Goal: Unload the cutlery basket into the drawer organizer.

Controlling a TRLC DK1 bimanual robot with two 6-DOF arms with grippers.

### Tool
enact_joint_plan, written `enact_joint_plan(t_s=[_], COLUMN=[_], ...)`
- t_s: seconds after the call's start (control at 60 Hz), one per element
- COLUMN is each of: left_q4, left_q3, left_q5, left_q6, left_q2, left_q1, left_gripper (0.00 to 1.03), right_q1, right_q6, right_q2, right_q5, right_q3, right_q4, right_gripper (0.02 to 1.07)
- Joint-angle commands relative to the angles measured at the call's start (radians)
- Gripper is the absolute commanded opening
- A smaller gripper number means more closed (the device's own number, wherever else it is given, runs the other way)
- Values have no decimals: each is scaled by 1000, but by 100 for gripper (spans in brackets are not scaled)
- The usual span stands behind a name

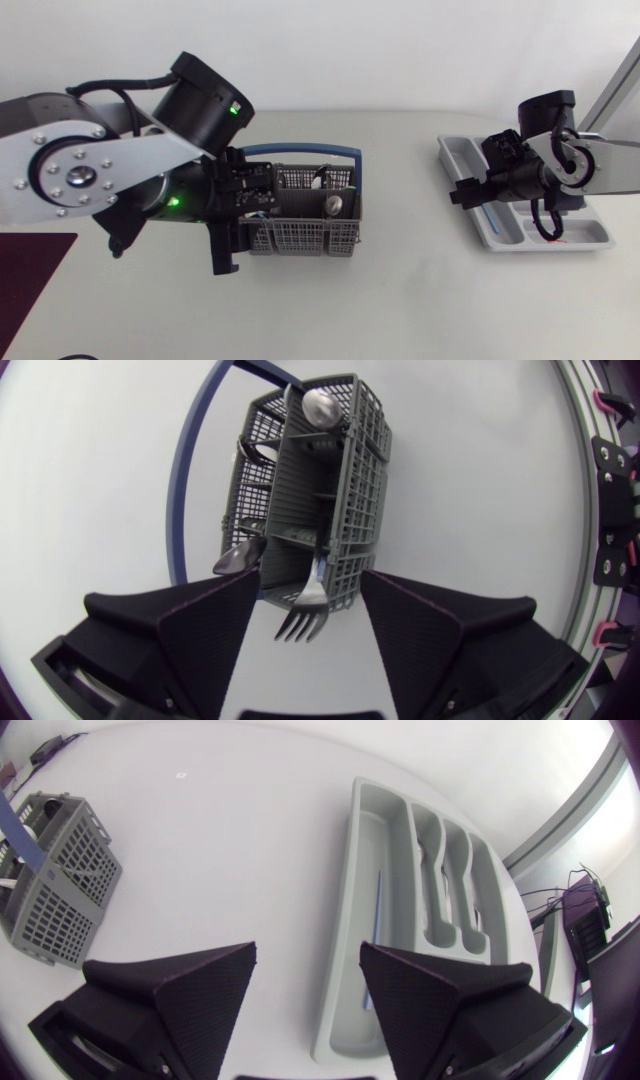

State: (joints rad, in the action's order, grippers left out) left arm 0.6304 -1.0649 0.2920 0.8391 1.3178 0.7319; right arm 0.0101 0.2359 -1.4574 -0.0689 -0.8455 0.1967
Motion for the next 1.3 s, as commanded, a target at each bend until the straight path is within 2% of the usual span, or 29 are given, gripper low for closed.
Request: enact_joint_plan(t_s=[0.0, 0.133, 0.233, 0.317, 0.417, 0.5, 0.567, 0.65, 0.683, 0.8, 0.9, 1.15, 1.283], left_q4=[23, 25, 25, 26, 28, 28, 28, 28, 28, 26, 26, 32, 78], left_q3=[-43, -55, -58, -60, -63, -67, -69, -69, -67, -67, -67, -89, -136], left_q5=[22, 41, 62, 70, 85, 88, 99, 99, 101, 101, 101, 118, 119], left_q6=[28, 29, 35, 35, 35, 35, 38, 38, 38, 37, 40, 41, 40], left_q2=[38, 61, 86, 98, 115, 120, 127, 130, 133, 146, 155, 138, 104], left_q1=[8, 20, 29, 31, 34, 31, 29, 31, 32, 34, 34, 38, 43], left_gripper=[61, 58, 50, 49, 38, 38, 32, 31, 26, 18, 4, 4, 4], right_q1=[13, 27, 37, 42, 42, 42, 45, 47, 47, 47, 45, 47, 56], right_q6=[2, 0, -1, -1, -1, 0, 0, 0, 0, -1, 0, 3, 3], right_q2=[29, 46, 55, 65, 72, 78, 83, 85, 85, 88, 92, 108, 117], right_q5=[-11, -11, -11, -11, -11, -11, -11, -11, -11, -11, -11, -11, -11], right_q3=[33, 46, 59, 66, 69, 74, 79, 83, 86, 92, 98, 105, 105], right_q4=[17, 18, 18, 18, 20, 20, 18, 18, 18, 17, 15, 17, 20], right_gripper=[78, 78, 78, 78, 78, 78, 78, 78, 78, 78, 78, 78, 78])
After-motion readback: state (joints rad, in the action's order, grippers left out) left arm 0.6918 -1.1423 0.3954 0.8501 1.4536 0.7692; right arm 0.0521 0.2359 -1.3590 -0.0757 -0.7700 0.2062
